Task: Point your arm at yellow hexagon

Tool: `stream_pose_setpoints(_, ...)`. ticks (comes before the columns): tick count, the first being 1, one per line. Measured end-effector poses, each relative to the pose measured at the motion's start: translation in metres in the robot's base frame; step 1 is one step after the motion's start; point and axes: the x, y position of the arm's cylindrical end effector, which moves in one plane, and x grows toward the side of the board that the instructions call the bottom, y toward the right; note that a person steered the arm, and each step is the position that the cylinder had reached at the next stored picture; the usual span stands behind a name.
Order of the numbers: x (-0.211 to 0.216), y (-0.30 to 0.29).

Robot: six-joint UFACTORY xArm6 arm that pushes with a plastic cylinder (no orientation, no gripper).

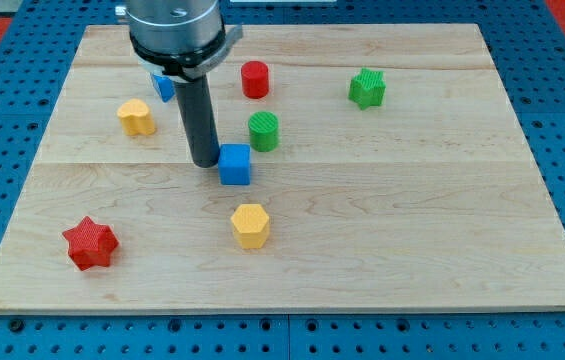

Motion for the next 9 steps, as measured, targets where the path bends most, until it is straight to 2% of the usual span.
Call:
stream_pose_setpoints(2,0.001,0.02)
stream_pose_setpoints(3,0.001,-0.008)
stream_pose_setpoints(4,0.019,-0.036)
stream_pose_setpoints(5,0.066,-0.003)
stream_pose_setpoints(7,0.091,-0.02)
stream_pose_setpoints(8,0.119,0.009)
stream_pose_setpoints(9,0.129,0.01)
